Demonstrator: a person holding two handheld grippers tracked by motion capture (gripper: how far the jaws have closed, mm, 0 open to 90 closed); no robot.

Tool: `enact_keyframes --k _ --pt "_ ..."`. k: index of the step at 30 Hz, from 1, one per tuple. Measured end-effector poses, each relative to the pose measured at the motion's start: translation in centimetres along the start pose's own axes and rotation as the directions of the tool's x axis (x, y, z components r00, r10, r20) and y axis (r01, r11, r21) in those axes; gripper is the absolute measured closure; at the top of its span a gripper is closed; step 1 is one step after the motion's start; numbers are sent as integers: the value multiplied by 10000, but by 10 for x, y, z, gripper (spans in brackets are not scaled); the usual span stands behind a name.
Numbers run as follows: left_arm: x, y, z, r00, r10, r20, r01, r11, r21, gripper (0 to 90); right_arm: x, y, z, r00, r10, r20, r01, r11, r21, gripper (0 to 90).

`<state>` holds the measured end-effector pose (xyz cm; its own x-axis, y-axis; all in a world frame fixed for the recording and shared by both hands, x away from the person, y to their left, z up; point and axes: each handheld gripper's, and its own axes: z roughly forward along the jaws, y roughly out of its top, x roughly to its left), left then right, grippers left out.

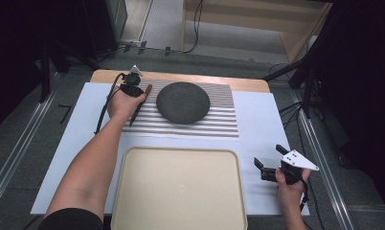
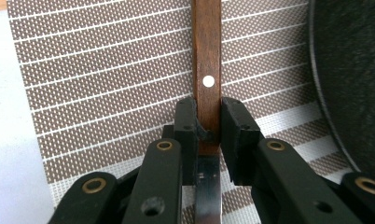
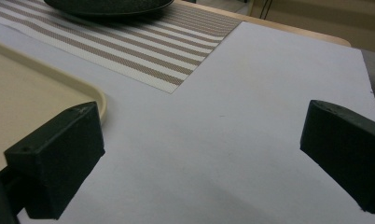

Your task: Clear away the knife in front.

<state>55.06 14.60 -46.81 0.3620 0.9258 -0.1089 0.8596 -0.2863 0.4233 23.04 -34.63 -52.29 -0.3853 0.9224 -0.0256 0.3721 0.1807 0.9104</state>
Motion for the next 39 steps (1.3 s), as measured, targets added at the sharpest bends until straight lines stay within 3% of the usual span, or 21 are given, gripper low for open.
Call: enact_keyframes --k 24,39 --pt "-6 -13 -39 9966 761 326 -734 9943 -772 773 -1 0 -1 10000 53 -45 -53 10000 -63 0" --pt "-17 -19 -61 9912 1241 466 -1180 9862 -1161 773 -2 0 -1 10000 47 -75 -48 9999 -92 0"
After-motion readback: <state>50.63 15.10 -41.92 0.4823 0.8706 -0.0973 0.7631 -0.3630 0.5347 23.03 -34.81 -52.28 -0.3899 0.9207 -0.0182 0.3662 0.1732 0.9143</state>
